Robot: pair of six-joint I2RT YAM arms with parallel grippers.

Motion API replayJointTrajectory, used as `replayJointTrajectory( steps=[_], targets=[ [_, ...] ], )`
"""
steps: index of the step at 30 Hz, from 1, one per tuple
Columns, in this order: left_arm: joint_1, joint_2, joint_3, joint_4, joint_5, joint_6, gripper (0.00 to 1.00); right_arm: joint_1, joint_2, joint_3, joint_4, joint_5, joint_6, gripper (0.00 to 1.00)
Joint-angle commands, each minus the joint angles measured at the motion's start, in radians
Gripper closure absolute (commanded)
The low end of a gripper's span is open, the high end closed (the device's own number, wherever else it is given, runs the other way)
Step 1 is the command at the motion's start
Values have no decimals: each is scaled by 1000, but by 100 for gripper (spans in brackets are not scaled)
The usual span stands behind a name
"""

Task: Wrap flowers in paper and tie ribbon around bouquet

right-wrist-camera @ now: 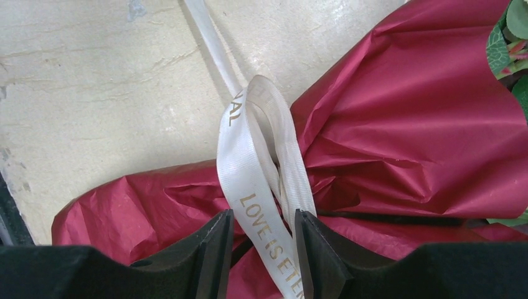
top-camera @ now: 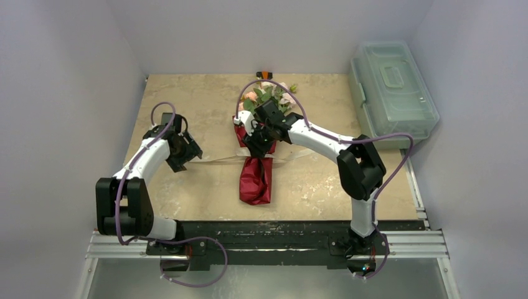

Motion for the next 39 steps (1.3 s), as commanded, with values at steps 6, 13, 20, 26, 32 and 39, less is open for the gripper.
replayJointTrajectory(
  steps=[6, 13, 20, 26, 32, 39],
  targets=[
    [2, -12, -4, 27, 15, 26, 31, 24, 20, 72, 33, -21, 21, 52],
    [3, -11, -5, 26, 20, 41, 32, 33, 49, 82, 38, -15, 29, 52],
    [2, -14, -4, 25, 22, 49, 32, 37, 56, 95, 20, -13, 29, 86],
    [2, -9, -5, 30, 26, 49, 32, 38, 43, 126, -4, 3, 34, 95],
    [2, -6, -8, 31, 30, 50, 32, 37, 49, 187, -35, 41, 38, 95],
    [2, -5, -12, 35, 29, 50, 32, 38, 85, 242, -41, 81, 63, 93]
  ],
)
